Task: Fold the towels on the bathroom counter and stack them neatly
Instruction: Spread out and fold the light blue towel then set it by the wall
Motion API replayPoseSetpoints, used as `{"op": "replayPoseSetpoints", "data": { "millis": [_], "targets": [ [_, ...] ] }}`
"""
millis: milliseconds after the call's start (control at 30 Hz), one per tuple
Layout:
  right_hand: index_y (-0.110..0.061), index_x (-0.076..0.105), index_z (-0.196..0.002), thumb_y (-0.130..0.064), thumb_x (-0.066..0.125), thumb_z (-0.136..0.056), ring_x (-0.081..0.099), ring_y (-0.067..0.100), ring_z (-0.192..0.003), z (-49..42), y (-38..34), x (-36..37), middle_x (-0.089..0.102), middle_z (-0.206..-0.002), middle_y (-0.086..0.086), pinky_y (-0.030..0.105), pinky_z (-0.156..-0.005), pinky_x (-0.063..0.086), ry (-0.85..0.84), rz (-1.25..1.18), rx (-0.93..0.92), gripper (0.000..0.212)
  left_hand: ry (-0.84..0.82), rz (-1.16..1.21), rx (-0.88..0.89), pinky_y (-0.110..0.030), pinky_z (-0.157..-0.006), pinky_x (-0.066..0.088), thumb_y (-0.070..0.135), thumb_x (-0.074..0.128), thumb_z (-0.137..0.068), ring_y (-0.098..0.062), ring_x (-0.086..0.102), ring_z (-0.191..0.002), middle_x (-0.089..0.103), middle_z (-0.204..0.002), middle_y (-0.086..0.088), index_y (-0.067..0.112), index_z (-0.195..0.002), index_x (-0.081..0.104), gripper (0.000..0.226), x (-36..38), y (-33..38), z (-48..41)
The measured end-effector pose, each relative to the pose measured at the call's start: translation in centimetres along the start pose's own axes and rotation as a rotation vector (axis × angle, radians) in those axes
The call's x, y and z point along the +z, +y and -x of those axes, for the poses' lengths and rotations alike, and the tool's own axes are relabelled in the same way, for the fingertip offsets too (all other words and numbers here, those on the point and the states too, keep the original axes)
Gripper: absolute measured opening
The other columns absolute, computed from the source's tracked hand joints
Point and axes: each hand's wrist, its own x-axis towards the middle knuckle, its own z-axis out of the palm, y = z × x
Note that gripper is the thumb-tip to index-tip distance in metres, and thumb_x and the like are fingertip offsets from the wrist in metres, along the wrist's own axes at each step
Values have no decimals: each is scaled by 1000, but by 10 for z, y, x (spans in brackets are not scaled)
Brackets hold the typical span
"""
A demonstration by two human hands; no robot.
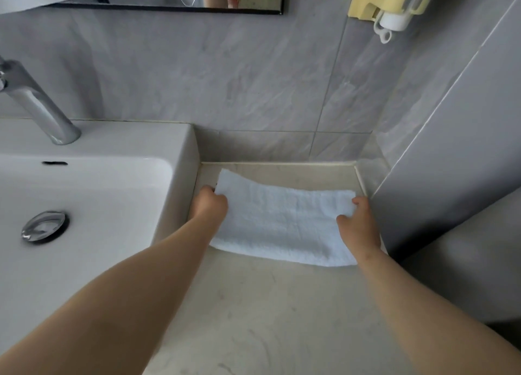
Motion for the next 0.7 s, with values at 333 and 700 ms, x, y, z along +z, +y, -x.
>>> {"op": "replayPoseSetpoints", "data": {
  "millis": [333, 700],
  "targets": [
    [-8, 52, -114, 1, 43, -92, 52, 32, -108, -78, -18, 15, 55, -121, 14, 33, -86, 41, 79, 57, -126, 25, 4, 66, -56, -32, -78, 36, 7, 37, -94, -26, 43, -88, 48, -105, -12, 5, -116, 49, 26, 18, 30, -52],
    [0, 55, -122, 4, 41, -92, 52, 36, -116, -101, -12, 31, 54, -127, 20, 38, -95, 42, 133, 167, -79, 33, 65, 72, -99, -24, -67, 31, 10, 36, -97, -20, 38, -85, 37, -72, -2, 14, -71, 34, 27, 33, 25, -71]
  ]
}}
